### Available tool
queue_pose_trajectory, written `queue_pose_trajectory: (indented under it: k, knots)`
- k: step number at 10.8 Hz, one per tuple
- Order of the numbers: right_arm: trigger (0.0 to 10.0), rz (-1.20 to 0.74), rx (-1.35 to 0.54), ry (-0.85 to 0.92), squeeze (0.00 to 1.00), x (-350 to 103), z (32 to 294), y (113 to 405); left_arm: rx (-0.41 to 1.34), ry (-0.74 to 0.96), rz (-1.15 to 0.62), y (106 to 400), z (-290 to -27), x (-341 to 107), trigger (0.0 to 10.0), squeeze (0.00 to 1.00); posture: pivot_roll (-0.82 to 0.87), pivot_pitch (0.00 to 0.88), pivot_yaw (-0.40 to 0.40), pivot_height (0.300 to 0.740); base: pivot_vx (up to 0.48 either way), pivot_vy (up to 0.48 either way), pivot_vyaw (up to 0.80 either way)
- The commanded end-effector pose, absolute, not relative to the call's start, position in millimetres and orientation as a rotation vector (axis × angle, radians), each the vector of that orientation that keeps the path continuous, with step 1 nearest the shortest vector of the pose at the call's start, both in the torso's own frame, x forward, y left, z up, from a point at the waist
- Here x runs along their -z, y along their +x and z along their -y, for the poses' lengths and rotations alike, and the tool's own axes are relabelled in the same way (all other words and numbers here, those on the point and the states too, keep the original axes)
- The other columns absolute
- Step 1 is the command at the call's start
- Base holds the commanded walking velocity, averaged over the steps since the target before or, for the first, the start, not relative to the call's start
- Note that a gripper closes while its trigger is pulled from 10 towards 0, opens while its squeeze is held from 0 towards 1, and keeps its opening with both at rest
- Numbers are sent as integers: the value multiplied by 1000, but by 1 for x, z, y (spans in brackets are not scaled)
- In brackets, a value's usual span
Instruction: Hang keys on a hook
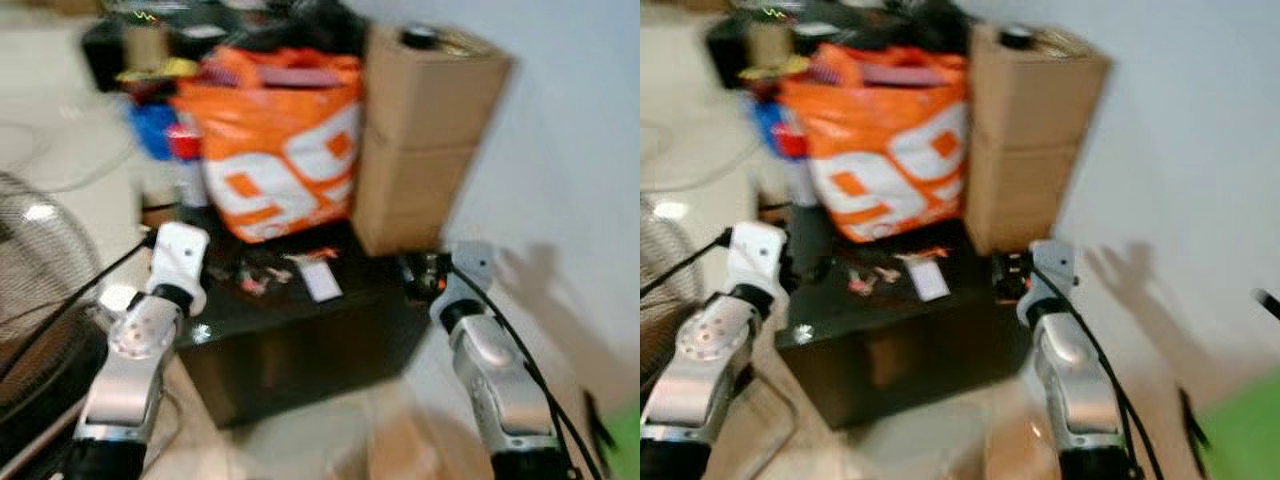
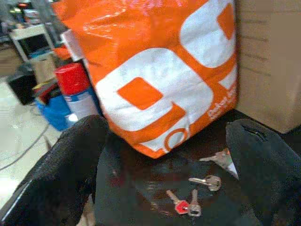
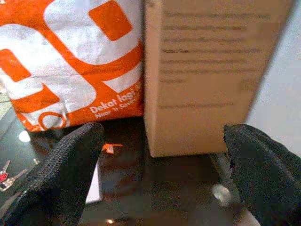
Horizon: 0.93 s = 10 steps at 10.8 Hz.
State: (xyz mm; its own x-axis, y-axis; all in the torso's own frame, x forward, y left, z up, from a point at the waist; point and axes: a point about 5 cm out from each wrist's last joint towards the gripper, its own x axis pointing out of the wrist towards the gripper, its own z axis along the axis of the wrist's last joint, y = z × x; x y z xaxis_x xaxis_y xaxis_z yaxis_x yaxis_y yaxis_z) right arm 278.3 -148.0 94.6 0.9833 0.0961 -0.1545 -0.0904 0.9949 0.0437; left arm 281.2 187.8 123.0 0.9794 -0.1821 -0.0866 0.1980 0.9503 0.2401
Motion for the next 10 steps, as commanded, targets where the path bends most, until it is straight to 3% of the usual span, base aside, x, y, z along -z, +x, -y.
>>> queue_pose_trajectory:
  k: [1, 10]
  knots:
    - [10000, -156, -61, 30, 1000, -94, 155, 279, 209, 260, -56, 282, -182, -125, 10000, 0, 29, 0, -34, 740, 319, 0, 0]
    - [10000, -161, -61, 0, 1000, -92, 160, 282, 210, 260, -50, 284, -182, -126, 10000, 0, 28, 0, -34, 740, 317, 0, 0]
